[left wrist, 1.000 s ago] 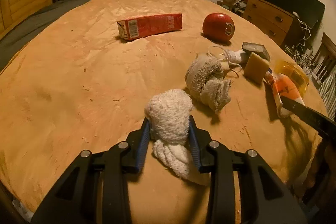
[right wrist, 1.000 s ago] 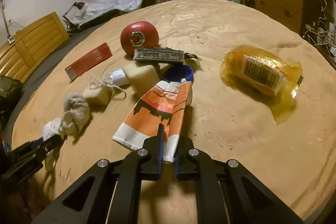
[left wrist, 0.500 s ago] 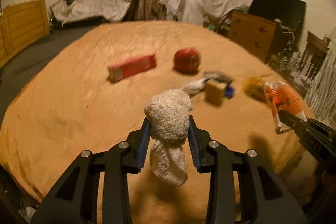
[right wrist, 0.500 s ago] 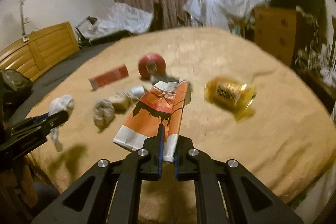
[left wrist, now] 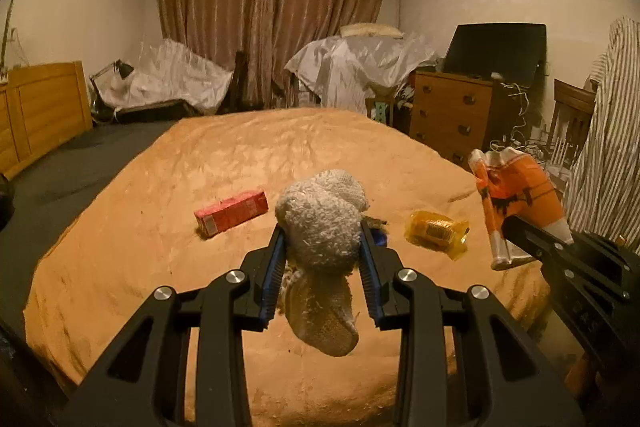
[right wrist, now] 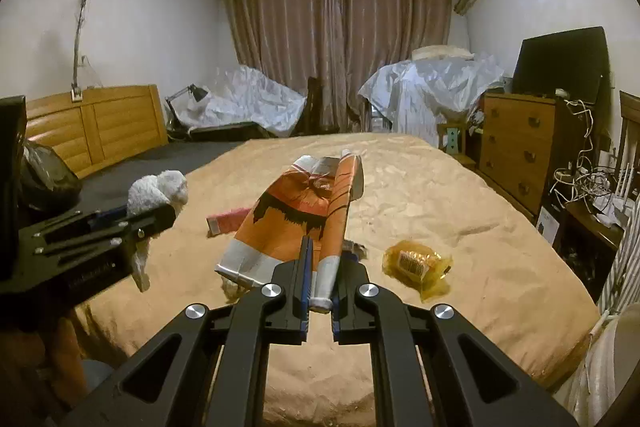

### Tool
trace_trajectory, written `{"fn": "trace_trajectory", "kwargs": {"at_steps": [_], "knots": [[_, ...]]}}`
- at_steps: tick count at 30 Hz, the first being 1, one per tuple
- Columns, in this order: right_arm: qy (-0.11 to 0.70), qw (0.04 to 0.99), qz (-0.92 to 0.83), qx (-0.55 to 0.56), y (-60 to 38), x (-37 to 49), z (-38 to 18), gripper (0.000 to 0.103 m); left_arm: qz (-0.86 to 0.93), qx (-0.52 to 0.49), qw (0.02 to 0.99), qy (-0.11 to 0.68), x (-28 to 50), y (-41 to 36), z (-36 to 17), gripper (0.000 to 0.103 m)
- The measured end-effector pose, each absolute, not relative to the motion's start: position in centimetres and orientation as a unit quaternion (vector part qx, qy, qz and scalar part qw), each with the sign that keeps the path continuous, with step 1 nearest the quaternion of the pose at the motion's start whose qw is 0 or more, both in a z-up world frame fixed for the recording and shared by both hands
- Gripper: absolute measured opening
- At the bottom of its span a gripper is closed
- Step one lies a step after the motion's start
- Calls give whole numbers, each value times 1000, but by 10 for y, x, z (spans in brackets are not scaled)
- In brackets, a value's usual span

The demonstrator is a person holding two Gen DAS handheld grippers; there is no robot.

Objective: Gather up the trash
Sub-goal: 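Lift the white sock and orange wrapper and carry both toward the white bucket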

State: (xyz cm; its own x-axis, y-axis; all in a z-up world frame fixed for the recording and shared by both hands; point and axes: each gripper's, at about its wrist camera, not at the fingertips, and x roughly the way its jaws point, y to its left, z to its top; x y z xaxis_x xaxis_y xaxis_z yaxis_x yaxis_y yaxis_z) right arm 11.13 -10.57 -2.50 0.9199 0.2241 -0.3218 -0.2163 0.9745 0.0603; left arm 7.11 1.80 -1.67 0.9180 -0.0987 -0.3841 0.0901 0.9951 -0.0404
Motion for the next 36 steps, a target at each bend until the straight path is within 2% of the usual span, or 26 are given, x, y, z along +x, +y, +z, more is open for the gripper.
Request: {"fn": "trace_trajectory", "kwargs": {"at_steps": [11, 24, 36], "knots": [[154, 982, 113, 16, -103, 94, -12, 9, -48, 2, 984, 170, 58, 8, -11, 33], [168, 978, 118, 26, -107, 104, -14, 9, -56, 1, 982, 182, 59, 4, -14, 33], [171, 984, 42, 31, -175, 90, 9, 9, -128, 11, 975, 181, 74, -61, -4, 33]]}}
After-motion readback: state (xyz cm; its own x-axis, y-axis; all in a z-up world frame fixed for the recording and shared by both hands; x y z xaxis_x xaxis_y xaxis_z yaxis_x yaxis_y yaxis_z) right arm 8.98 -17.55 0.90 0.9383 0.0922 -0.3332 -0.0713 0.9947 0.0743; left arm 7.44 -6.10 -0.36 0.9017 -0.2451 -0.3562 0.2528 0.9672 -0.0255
